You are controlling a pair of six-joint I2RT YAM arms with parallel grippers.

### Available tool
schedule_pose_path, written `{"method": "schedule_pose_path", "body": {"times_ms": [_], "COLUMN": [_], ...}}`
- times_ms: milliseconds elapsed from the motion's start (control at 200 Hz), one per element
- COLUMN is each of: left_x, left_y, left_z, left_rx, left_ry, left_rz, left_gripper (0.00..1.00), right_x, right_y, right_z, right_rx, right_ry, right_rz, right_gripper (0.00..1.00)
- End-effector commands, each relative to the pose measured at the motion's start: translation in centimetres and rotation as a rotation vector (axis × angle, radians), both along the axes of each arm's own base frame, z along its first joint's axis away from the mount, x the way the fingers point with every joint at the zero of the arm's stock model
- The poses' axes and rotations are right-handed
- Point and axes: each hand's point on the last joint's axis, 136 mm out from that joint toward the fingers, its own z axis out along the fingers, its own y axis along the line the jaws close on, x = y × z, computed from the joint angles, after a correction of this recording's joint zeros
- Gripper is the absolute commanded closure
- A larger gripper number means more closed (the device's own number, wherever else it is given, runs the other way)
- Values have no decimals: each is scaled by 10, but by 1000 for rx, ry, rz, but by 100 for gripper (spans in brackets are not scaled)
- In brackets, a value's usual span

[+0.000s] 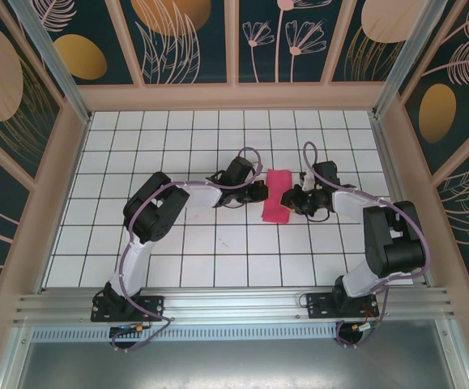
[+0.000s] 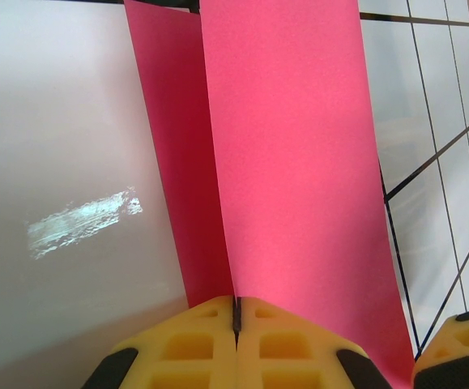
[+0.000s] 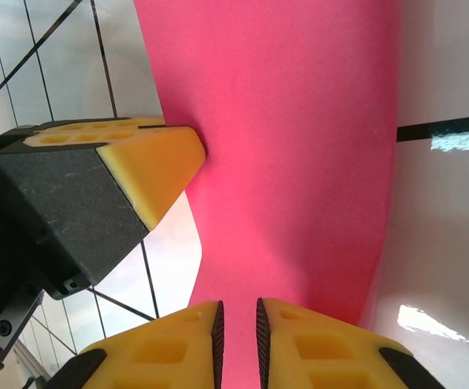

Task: Fold a paper plane with a square sheet of paper (pick it up from the middle)
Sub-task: Fold the square sheet of paper in half at the center of the table.

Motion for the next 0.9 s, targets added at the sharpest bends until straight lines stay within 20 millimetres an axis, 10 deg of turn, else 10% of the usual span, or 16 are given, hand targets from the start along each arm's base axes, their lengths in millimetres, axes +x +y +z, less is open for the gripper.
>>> {"method": "schedule_pose_path", "body": {"times_ms": [0,761,896], "left_x": [1,1,3], "left_y": [4,6,5], "left_z": [-11,-23,-23], "left_rx": [33,81,79], "left_ry": [9,26,28], "left_rz": [-5,-15,-13], "left_gripper": [95,96,96], "right_x": [-3,-13,-10], "right_y": [9,-3,4], "right_z": [8,-39,-21], "right_rx": [43,-12,31], "right_ry": [-29,65,24], "right_rz": [33,11,30], "right_gripper": [78,76,74]}}
